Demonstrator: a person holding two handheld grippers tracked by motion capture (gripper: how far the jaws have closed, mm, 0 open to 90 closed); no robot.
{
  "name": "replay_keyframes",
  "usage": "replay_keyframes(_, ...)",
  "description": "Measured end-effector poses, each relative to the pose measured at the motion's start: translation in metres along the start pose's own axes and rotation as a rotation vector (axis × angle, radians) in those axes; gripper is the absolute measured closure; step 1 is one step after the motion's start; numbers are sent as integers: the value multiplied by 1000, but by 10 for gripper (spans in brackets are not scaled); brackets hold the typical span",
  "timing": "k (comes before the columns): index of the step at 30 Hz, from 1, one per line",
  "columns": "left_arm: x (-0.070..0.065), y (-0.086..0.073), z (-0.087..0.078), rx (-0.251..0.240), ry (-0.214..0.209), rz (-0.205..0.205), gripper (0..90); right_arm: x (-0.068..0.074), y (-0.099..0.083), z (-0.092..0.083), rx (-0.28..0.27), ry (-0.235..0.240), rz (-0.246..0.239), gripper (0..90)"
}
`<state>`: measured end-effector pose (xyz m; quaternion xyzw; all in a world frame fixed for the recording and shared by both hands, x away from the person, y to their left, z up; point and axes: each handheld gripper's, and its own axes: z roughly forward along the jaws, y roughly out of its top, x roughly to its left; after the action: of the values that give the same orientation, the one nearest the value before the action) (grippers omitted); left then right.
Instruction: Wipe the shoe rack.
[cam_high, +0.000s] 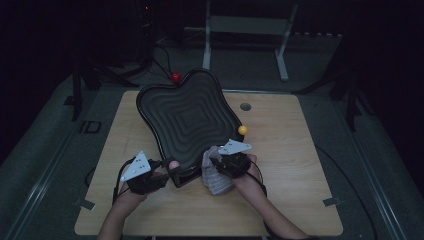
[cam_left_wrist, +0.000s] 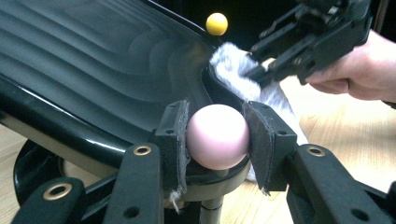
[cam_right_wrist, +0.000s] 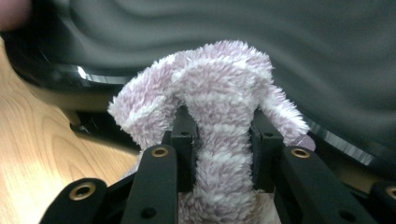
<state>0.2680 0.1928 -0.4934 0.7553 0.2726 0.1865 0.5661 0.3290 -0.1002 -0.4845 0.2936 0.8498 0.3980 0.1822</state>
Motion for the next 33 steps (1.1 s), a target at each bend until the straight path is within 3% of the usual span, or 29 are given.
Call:
replay_keyframes(2,0,0,0,0,-1,0,601,1,0,0,19,25,14,688)
replay_keyframes(7,1,0,0,1,-5,0,602,8,9,-14,-38,55,-4,688)
replay_keyframes(11,1,0,-1,1,-3,-2,602,11,3,0,-1,51,-5,689)
replay_keyframes(13,1,0,-1,0,-4,0,602,13,-3,3,29,78,15,688)
replay_keyframes(17,0,0,-1,3,-5,1,602,19,4,-10,-7,111,3,687)
replay_keyframes(20,0,0,-1,3,-3,-2,602,26,7,-11,-24,86,-33,688)
replay_keyframes(22,1,0,-1,3,-1,-3,601,27,4,-5,-19,86,-21,688)
replay_keyframes(26,0,0,-1,1,1,-2,601,31,-4,2,39,114,-23,687)
replay_keyframes(30,0,0,-1,4,-1,-4,601,39,3,-9,-5,148,-34,686)
replay_keyframes(33,0,0,-1,3,3,-8,601,46,4,-6,-9,121,-64,684)
